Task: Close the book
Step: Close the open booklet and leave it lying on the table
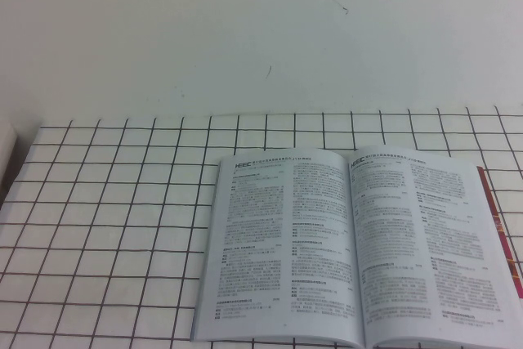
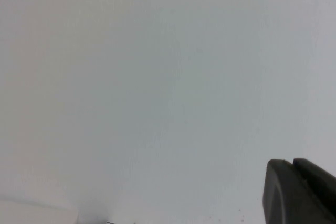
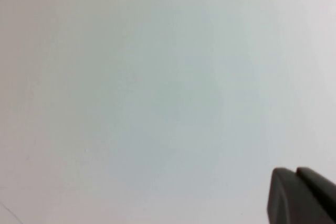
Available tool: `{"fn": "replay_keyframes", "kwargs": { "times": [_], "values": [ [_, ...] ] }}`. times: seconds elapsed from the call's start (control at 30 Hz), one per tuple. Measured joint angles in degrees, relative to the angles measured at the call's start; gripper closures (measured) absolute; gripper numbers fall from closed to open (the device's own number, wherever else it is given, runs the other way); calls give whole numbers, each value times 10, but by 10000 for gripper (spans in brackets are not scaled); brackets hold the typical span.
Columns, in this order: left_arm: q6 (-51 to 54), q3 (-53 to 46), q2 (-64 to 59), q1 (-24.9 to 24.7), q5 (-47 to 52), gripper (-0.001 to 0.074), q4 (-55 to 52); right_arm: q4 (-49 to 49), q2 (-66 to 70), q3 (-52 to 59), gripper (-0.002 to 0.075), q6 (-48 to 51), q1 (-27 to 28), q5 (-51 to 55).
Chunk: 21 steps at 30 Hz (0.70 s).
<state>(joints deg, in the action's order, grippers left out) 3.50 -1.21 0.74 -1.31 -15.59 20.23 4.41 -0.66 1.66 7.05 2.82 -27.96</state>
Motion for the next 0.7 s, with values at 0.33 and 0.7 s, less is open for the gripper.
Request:
{"fn": "replay_keyframes", "kwargs": {
  "times": [0.33,0.7],
  "values": [
    [-106,0,0,0,-149,739,5,20,0,0,729,-21,0,-111],
    [-176,169,1,0,-137,739,-95,10,0,-212,729,-141,0,-84]
  ]
}}
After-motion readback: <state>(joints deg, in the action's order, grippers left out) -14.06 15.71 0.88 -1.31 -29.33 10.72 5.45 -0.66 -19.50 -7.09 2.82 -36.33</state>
